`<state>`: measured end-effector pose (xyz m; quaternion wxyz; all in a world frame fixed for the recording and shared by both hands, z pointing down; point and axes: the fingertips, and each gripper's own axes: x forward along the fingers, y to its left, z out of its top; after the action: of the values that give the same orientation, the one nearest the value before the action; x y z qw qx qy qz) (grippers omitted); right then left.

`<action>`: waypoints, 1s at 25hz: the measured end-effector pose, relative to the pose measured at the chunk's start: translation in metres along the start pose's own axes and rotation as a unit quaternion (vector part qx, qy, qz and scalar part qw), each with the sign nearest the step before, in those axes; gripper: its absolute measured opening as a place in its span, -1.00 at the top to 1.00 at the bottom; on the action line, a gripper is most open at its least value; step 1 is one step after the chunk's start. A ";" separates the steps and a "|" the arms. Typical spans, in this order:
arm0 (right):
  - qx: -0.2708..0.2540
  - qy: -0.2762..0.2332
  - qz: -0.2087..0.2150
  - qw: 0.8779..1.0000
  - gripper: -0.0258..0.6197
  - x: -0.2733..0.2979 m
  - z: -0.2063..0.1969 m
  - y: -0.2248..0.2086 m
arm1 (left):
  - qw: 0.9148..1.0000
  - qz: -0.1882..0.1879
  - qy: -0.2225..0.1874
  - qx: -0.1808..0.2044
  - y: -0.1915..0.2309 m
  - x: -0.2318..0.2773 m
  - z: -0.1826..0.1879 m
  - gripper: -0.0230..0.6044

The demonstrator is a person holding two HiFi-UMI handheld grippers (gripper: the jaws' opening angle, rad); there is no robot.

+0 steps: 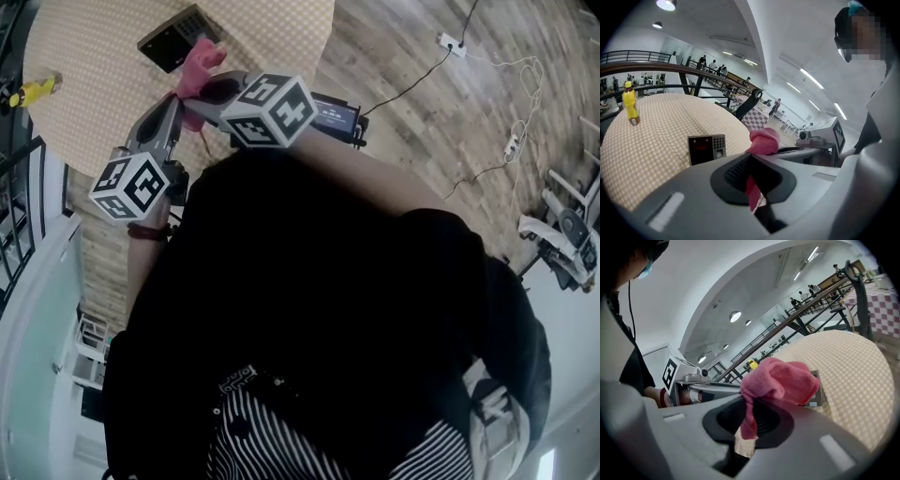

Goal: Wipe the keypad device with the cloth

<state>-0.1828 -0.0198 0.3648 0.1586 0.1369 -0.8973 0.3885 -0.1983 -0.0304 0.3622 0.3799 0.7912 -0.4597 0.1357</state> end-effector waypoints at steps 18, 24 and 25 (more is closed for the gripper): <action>0.065 -0.017 -0.034 0.997 0.79 0.084 -0.001 -0.035 | 0.998 -0.011 0.064 0.009 0.089 0.020 -0.004 0.92; 0.082 -0.030 -0.052 0.995 0.79 0.084 -0.001 -0.059 | 0.996 -0.018 0.090 0.017 0.092 0.042 -0.003 0.92; 0.086 -0.031 -0.055 0.994 0.79 0.084 -0.003 -0.062 | 0.995 -0.019 0.095 0.019 0.092 0.046 -0.005 0.92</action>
<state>-0.2361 -0.0693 0.4400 0.1393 0.2117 -0.8561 0.4504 -0.2494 -0.0819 0.4353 0.4096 0.7904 -0.4034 0.2116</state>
